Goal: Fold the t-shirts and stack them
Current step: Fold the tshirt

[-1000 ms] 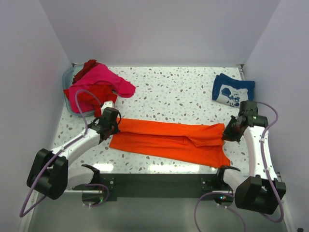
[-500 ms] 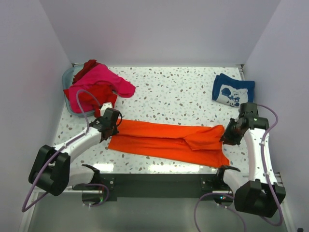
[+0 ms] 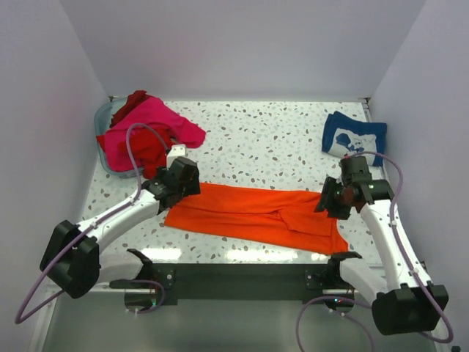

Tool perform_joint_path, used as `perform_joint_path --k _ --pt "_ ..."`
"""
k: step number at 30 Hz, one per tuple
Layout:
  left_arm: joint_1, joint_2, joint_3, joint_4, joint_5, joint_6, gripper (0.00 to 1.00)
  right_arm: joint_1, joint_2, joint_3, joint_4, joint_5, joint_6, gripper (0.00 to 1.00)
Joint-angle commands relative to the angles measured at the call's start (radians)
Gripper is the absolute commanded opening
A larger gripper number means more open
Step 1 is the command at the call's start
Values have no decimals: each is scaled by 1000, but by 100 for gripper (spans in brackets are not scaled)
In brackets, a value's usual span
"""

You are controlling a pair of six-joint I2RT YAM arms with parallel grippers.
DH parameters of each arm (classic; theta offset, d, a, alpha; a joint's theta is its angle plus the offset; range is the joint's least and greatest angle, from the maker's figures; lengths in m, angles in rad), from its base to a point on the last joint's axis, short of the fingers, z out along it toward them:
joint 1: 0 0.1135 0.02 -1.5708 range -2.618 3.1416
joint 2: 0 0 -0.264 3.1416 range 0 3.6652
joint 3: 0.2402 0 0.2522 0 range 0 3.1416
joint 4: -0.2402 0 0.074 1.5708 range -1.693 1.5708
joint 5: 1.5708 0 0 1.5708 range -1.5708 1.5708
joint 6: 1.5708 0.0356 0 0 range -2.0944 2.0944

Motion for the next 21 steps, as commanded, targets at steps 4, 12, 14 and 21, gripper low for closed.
perform_joint_path --k 4,12,14,21 --pt "-32 14 -16 96 86 -19 83 220 17 -97 172 47 126 46" --pt "-32 75 -52 153 144 -41 84 411 130 -143 313 88 204 40" --pt "-32 78 -59 158 151 -47 84 444 164 -157 337 93 218 38" --pt "-32 89 -67 147 141 -53 84 501 276 -195 436 126 230 36"
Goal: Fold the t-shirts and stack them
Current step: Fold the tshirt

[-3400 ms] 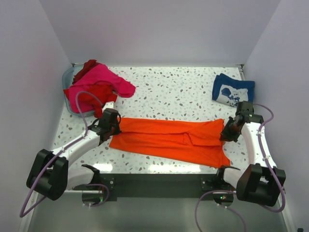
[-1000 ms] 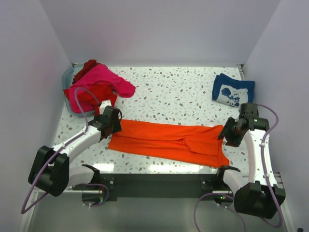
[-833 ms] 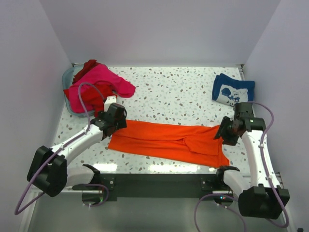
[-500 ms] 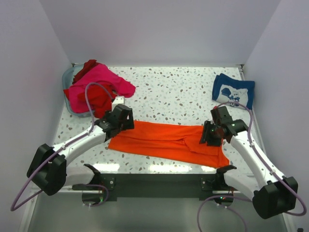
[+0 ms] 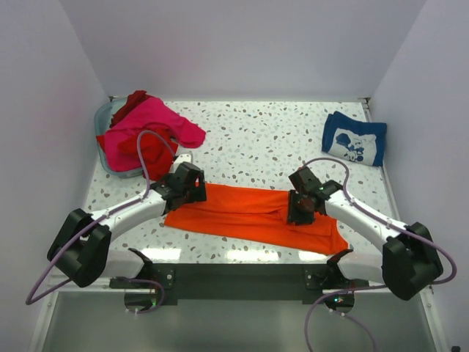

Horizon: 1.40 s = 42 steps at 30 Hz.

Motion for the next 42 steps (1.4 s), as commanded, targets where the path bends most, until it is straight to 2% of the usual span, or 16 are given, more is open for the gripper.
perform_joint_path --k 1,7,10,13,16,18,22,27,39,42 --pt "-5 1 -10 42 -8 -20 84 19 43 -17 88 50 28 36" --pt "-5 3 -22 42 -12 -23 84 48 105 -34 124 72 37 32" --pt "-4 6 -25 42 -12 -25 85 56 131 -40 134 84 40 26" --pt "-5 6 -28 42 -12 -26 84 63 146 -40 136 90 43 18" --pt "-5 6 -28 39 -15 -25 85 68 131 -31 114 100 48 4" --pt "-5 5 -30 39 -15 -23 85 68 117 -19 82 103 48 0" --pt "-5 5 -33 40 -15 -23 85 71 65 24 7 86 47 0" --pt "-5 8 -33 48 -14 -20 85 73 39 44 -57 -8 10 0" --pt "-5 38 16 43 -19 -3 85 91 -1 -1 -96 -146 -29 3" --pt "-5 51 48 39 -19 1 85 91 -12 7 -97 -146 -30 21"
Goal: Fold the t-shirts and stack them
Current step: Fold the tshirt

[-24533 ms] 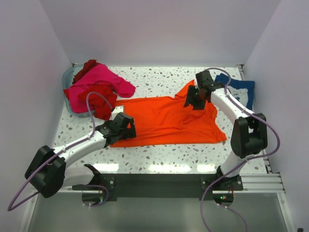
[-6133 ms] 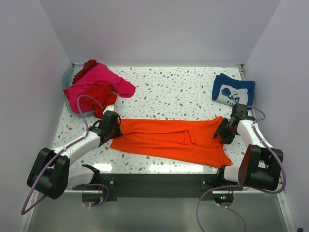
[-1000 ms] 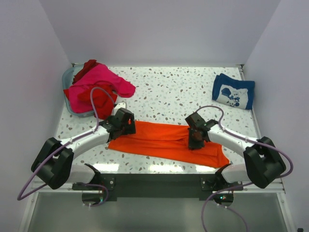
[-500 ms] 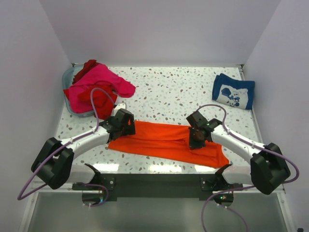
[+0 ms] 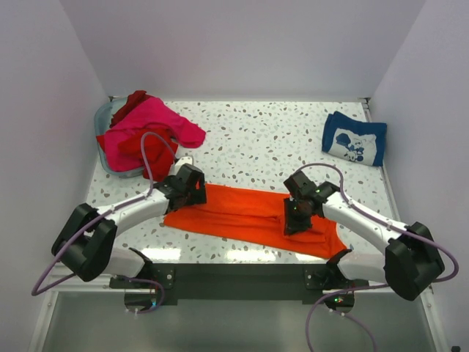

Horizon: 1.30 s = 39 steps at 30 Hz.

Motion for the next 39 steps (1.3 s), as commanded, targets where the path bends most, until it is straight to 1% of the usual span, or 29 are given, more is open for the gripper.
perform_joint_path --k 1,3,4,7,9,10,11,13,14,16,17,19,20,23,26,29,32,36,39 --pt "-4 10 75 34 -17 12 85 6 -37 19 -28 -29 -15 34" --pt "-5 24 115 24 -19 20 85 4 -51 40 -45 1 -1 43" --pt "-5 30 129 24 -16 23 85 4 -51 69 -51 59 8 51" --pt "-5 53 186 26 -8 35 85 -16 -34 129 -70 144 19 59" --pt "-5 77 216 41 4 41 85 -74 -21 148 -51 160 19 59" --pt "-5 89 226 49 21 43 85 -106 -19 148 -41 157 11 59" --pt "-4 111 236 60 30 43 85 -179 -19 142 -13 141 7 59" --pt "-5 138 237 78 59 38 85 -246 -24 134 2 149 -12 59" --pt "-5 145 227 90 70 34 85 -305 -25 134 11 150 -18 59" --pt "-5 155 209 124 90 26 85 -364 -19 137 21 150 -44 59" --pt "-5 163 186 133 95 23 85 -419 -14 139 28 152 -52 59" --pt "-4 169 163 167 102 15 85 -471 -2 146 38 152 -75 59" --pt "-5 180 148 175 104 14 85 -523 2 149 42 153 -82 59" --pt "-5 204 120 205 107 9 85 -600 32 156 58 149 -118 58" --pt "-4 228 100 228 108 3 85 -703 71 154 70 135 -154 56" --pt "-4 249 80 244 107 -3 85 -760 97 140 97 129 -177 52" --pt "1 261 60 256 107 -11 85 -786 133 139 122 132 -187 49" --pt "2 272 48 264 110 -12 85 -797 188 146 150 127 -194 43" --pt "4 274 42 268 110 -12 85 -800 228 148 173 135 -194 41"
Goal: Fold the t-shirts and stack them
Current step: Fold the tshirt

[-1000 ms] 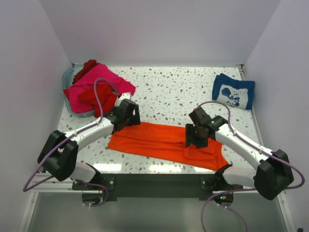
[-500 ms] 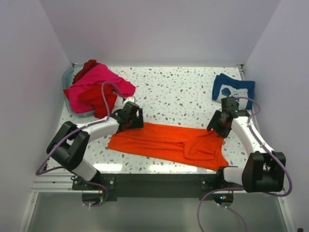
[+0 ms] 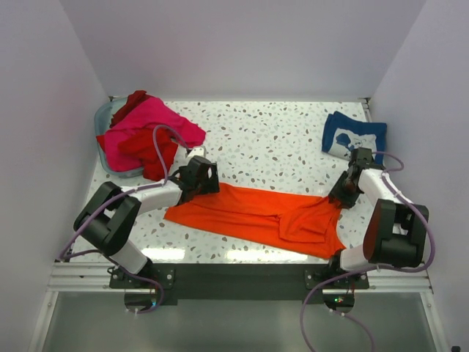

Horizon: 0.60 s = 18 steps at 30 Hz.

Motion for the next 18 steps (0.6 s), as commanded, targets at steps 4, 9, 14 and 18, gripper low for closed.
perform_joint_path --k 4,9,14,18 --pt "11 50 -45 -24 17 -28 85 -13 71 25 71 14 -25 35" --pt "46 66 -41 -93 -44 -57 86 -25 58 20 62 69 -26 12" --pt "74 52 -73 -103 -67 -74 87 -42 67 41 38 115 -41 8" --pt "74 40 -84 -93 -55 -73 87 -50 87 43 47 106 -51 8"
